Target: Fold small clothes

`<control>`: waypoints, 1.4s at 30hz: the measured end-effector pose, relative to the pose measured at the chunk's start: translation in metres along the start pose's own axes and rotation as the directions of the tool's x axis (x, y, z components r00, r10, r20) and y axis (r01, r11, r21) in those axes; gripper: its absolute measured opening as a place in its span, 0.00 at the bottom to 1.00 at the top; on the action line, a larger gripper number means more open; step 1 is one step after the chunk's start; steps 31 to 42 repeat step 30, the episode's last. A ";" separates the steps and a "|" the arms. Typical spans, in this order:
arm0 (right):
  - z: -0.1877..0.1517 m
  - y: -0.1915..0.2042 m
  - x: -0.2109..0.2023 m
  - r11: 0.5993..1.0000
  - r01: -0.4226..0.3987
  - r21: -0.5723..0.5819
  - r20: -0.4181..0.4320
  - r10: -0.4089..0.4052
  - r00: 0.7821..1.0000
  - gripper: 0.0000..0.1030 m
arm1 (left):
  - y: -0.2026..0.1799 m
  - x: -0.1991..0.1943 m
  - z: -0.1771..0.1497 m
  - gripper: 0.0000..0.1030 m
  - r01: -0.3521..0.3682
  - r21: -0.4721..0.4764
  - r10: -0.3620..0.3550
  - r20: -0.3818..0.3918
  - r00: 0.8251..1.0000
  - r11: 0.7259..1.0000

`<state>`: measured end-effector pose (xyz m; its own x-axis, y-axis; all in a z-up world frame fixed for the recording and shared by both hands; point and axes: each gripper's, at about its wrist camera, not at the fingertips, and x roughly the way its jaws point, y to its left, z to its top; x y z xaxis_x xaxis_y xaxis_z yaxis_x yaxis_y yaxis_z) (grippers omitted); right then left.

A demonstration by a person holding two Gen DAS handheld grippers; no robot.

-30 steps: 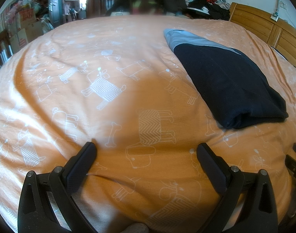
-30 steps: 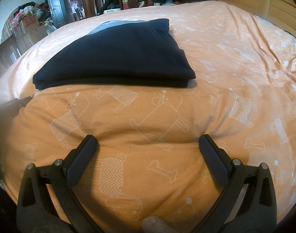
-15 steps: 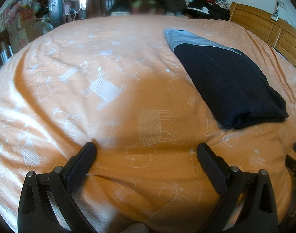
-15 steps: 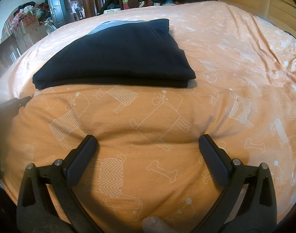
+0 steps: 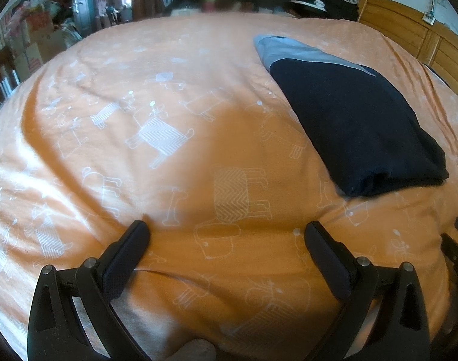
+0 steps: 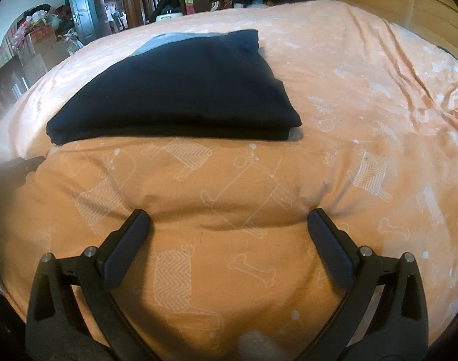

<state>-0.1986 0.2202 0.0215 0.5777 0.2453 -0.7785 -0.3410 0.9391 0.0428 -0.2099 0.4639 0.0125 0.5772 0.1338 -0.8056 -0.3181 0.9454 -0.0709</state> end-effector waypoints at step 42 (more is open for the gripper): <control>0.096 0.037 -0.218 0.999 0.039 -0.038 0.334 -0.024 0.942 1.00 | -0.025 -0.307 0.057 1.00 0.031 -0.017 -0.016 0.558 0.830 0.999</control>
